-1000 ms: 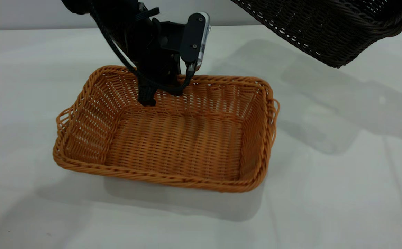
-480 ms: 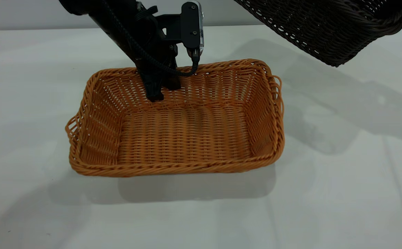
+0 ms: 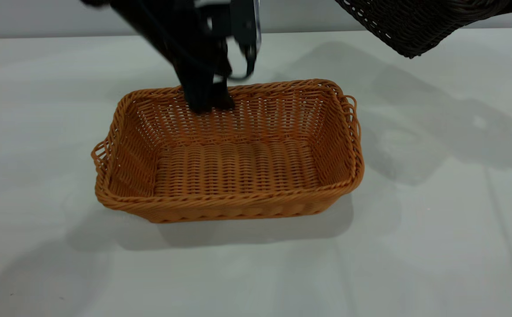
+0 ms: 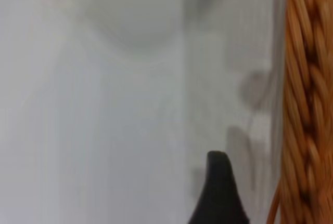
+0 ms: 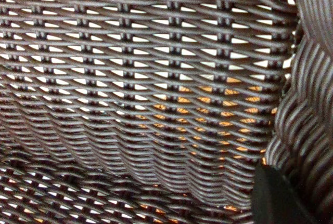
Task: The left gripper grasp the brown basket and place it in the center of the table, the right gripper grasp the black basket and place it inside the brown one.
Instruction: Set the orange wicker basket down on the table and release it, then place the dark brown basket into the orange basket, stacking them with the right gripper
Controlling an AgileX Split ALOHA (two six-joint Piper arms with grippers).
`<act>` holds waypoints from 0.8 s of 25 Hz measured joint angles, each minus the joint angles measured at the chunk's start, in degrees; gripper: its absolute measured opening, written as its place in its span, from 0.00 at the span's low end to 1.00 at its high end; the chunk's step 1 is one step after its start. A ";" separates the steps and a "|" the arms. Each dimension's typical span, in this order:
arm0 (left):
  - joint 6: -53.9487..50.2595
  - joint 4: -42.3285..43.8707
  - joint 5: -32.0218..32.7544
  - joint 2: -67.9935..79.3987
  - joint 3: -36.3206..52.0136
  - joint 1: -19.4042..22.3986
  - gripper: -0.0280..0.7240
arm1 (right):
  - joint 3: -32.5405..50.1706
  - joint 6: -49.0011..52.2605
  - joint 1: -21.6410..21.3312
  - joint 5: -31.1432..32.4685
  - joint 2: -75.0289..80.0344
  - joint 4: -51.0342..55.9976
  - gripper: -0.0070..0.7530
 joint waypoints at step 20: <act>-1.08 0.57 33.60 -41.68 0.11 -0.05 0.63 | -4.16 3.15 25.48 -3.65 2.75 -21.22 0.13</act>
